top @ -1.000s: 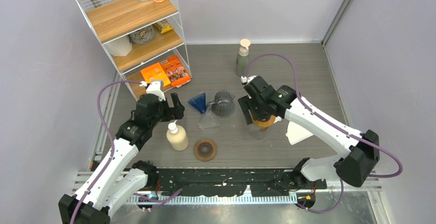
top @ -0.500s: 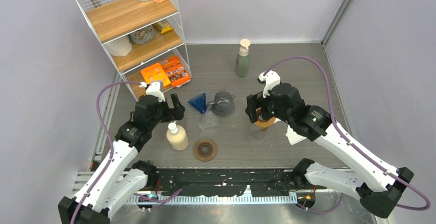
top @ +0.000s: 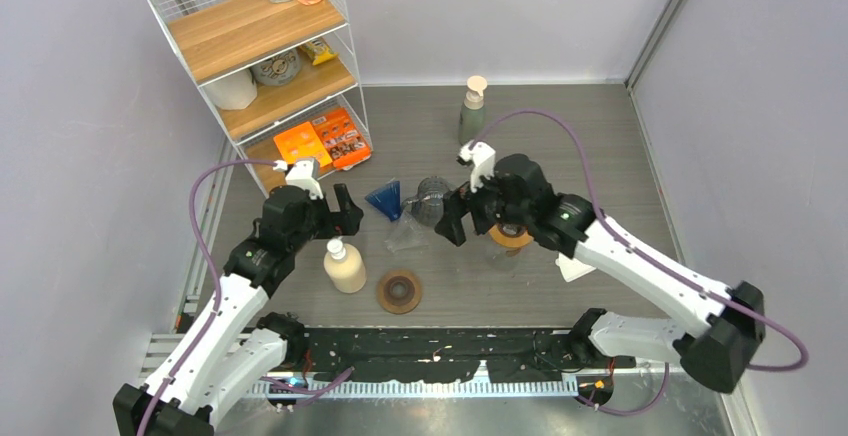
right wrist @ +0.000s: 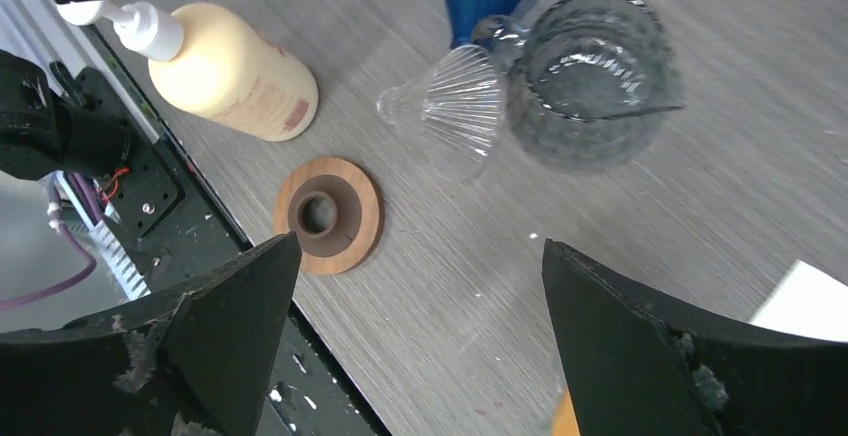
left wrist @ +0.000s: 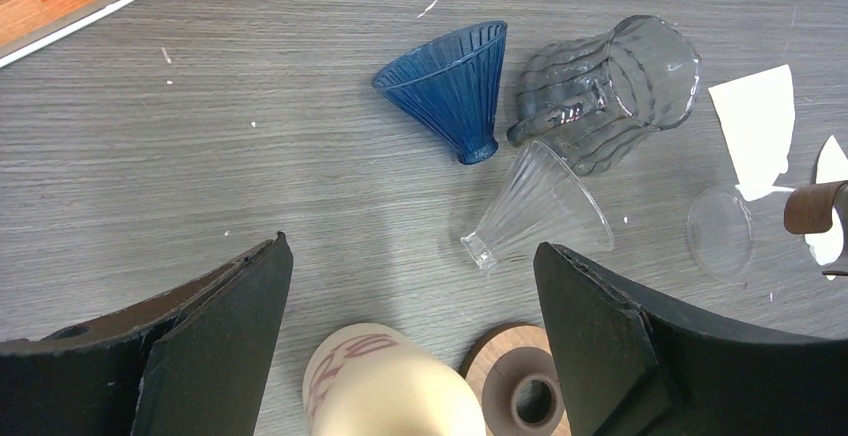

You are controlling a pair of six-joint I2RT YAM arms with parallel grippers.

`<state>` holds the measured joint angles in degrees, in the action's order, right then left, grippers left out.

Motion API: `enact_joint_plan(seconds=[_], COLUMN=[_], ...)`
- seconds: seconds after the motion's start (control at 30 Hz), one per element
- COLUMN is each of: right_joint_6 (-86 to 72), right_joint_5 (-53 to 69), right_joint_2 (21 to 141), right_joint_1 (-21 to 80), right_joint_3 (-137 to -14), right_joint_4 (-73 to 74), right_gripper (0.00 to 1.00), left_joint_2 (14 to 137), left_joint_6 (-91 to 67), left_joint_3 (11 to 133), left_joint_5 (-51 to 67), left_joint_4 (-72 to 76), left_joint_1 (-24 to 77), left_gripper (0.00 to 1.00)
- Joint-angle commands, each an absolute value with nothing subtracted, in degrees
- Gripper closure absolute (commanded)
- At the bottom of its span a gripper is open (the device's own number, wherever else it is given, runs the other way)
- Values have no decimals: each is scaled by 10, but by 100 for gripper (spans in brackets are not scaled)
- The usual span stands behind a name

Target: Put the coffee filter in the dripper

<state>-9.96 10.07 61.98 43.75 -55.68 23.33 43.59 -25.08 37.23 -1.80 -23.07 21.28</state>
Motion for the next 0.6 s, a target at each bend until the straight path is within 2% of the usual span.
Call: enact_joint_plan(seconds=[0.0,0.07,0.23,0.57], right_joint_6=[-106,-106,-101,-100], right_joint_5=[131,104,28,66], right_joint_2=[691,729,821,942], right_joint_1=[474,494,520,521], right_joint_3=[-611,-625,-653,-671], right_joint_4=[194,185,171,98], right_gripper=[1,0,9,21], left_joint_2=[428,429,430,428], left_joint_6=[-250,-251,-250,-247], left_joint_3=[367,367,366,367], left_joint_5=[-10,-13,-20,-41], left_joint_4=[-203,-203,-205,-209], left_joint_1=[214,214,214,214], left_gripper=[1,1,1,1])
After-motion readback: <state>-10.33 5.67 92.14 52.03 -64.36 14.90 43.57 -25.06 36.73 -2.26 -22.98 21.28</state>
